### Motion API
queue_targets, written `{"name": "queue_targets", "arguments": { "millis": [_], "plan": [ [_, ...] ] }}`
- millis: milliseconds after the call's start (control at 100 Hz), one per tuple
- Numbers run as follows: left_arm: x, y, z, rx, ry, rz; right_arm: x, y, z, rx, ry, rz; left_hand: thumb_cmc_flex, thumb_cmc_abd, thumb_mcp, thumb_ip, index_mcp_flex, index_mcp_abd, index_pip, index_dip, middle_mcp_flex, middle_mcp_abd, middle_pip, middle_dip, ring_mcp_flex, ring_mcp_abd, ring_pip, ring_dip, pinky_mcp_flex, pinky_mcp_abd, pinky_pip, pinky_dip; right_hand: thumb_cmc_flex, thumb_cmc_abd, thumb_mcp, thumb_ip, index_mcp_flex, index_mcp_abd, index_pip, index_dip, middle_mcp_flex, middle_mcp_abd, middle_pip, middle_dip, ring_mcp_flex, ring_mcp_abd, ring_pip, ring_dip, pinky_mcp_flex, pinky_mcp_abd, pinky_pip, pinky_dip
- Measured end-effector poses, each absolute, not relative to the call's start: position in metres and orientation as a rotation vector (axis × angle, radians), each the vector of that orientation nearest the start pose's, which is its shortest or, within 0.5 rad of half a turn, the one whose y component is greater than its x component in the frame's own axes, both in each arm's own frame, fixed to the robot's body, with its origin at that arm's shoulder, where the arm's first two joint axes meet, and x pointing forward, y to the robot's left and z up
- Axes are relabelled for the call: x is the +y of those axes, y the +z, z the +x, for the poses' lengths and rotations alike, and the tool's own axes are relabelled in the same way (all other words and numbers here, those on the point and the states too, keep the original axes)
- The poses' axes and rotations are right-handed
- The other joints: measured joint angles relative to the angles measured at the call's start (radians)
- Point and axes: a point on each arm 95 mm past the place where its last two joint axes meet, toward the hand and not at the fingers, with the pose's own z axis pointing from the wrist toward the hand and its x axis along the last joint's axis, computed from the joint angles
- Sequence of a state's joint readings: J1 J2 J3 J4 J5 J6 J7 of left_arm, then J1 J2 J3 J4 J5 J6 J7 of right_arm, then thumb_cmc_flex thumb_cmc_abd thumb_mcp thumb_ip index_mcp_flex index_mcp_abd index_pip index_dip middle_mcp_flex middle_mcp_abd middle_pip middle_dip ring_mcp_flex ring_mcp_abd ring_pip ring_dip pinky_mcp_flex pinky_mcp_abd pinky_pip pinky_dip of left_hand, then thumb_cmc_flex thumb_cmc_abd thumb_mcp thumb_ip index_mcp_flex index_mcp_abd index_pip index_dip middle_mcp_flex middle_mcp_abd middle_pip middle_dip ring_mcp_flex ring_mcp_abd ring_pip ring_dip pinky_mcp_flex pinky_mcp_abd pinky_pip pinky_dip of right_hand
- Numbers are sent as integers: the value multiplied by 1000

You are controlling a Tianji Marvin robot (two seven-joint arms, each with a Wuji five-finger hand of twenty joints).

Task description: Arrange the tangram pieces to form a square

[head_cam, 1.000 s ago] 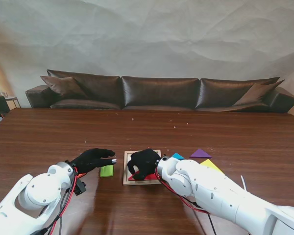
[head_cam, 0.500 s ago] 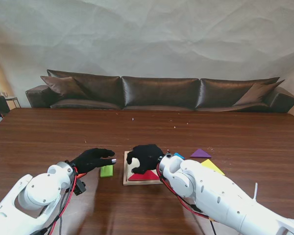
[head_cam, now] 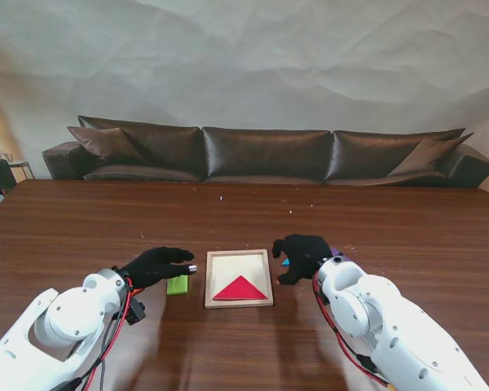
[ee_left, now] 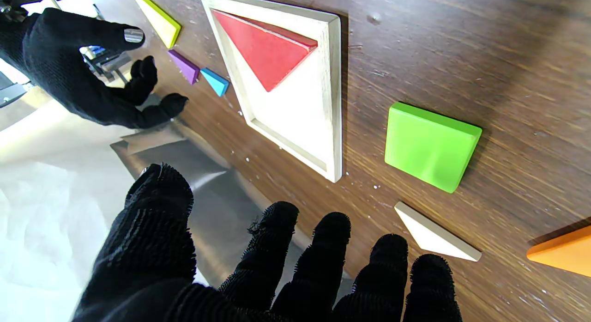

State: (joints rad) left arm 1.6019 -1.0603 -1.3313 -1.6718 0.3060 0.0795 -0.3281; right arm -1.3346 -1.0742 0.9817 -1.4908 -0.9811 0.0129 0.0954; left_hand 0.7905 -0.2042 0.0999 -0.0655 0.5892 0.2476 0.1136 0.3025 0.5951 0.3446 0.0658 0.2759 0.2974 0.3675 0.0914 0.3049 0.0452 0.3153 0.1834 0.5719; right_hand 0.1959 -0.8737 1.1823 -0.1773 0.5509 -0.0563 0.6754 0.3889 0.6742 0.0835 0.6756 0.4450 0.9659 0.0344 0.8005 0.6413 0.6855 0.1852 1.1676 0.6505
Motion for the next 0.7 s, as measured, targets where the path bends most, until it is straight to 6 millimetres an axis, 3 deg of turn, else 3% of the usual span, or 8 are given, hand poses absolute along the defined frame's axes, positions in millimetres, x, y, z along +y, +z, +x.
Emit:
{"name": "queue_targets", "arguments": {
  "millis": [200,700],
  "plan": [
    [25,-319,395,1366,-1698,-2025,4,-317,421,1679,1256,1162,0,0,0,0,0,0,0,0,0,0,0,0,0,0,0,0,0,0,0,0,0,-109,69,-25,1,9,14,0,1,4,-19,0,0,0,0,6,0,11,0,1],
    [20,-321,397,1385,-1693,-2037,-46,-334,417,1648,1033,1265,0,0,0,0,0,0,0,0,0,0,0,0,0,0,0,0,0,0,0,0,0,-109,69,-35,-29,-27,-28,-3,1,13,-19,0,0,1,0,9,-1,12,0,3]
  ]
}}
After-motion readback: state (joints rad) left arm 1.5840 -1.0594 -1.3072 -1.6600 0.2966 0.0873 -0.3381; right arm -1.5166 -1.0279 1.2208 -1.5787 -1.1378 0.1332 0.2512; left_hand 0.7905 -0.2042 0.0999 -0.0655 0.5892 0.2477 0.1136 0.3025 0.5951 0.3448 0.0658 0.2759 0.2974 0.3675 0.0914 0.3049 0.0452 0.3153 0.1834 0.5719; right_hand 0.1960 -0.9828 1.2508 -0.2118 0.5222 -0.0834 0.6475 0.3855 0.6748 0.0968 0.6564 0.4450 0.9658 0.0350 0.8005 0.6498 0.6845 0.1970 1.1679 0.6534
